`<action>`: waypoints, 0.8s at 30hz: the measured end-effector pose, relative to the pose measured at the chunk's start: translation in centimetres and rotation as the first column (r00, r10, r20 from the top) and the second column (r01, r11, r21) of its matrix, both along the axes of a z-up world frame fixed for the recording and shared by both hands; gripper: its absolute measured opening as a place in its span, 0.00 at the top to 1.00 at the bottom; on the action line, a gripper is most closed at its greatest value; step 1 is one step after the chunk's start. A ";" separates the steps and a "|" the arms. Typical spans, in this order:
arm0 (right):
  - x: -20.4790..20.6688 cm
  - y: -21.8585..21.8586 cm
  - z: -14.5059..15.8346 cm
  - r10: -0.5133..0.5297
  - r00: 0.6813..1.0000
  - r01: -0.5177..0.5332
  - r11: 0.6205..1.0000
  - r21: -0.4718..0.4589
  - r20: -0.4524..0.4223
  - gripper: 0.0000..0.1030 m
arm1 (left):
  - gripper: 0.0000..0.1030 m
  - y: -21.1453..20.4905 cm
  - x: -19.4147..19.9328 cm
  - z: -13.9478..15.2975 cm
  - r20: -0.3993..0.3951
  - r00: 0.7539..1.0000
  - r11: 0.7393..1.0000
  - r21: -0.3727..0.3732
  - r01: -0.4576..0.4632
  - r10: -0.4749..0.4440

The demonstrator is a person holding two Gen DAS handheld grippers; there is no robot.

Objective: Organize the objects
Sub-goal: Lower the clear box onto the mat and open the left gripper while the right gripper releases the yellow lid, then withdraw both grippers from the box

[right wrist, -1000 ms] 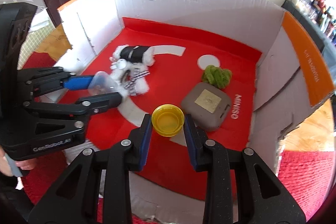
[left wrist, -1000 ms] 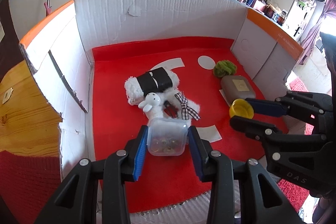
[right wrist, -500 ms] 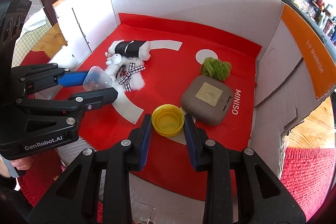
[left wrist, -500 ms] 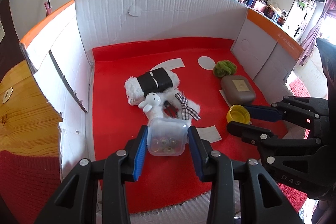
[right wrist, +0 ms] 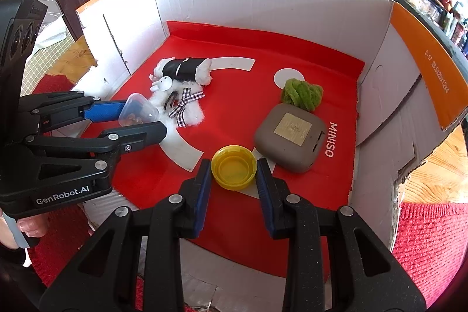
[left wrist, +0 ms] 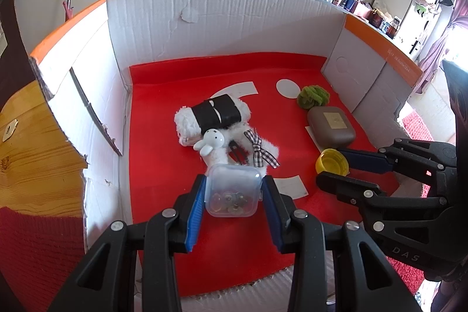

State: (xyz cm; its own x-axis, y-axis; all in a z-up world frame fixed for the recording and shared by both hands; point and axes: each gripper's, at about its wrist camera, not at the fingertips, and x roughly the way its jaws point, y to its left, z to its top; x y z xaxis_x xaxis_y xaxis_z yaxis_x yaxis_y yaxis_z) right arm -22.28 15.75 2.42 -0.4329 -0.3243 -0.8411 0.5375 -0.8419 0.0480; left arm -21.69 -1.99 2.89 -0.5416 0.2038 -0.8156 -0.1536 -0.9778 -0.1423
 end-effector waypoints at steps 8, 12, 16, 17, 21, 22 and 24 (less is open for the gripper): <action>0.4 0.1 0.2 0.006 1.000 -0.006 1.000 0.000 -0.011 0.70 | 0.54 -0.1 0.2 0.2 -0.003 1.000 1.000 0.005 -0.002 0.002; 0.6 0.3 0.4 0.001 1.000 -0.001 1.000 -0.003 -0.024 0.45 | 0.50 -0.2 0.5 0.5 -0.014 1.000 1.000 0.008 -0.008 0.008; 1.0 0.6 0.9 0.000 0.999 0.000 1.000 -0.014 -0.034 0.45 | 0.50 -0.2 1.0 1.0 -0.030 1.000 1.000 0.002 -0.007 0.007; 1.0 0.6 1.0 0.000 0.999 -0.001 1.000 -0.016 -0.035 0.45 | 0.50 -0.2 1.1 1.1 -0.034 0.999 1.000 0.000 -0.007 0.007; 1.7 0.9 1.4 0.004 0.999 -0.005 0.999 -0.040 -0.040 0.45 | 0.44 -0.1 1.8 1.5 -0.047 0.999 1.000 -0.003 -0.008 0.007; 1.8 0.9 1.5 0.004 0.999 -0.006 0.999 -0.045 -0.042 0.45 | 0.42 -0.1 2.0 1.6 -0.051 0.999 1.000 -0.002 -0.009 0.009; 2.4 1.1 1.9 0.003 0.999 -0.006 0.998 -0.056 -0.048 0.45 | 0.41 -0.1 2.4 1.8 -0.059 0.998 1.000 0.002 -0.012 0.012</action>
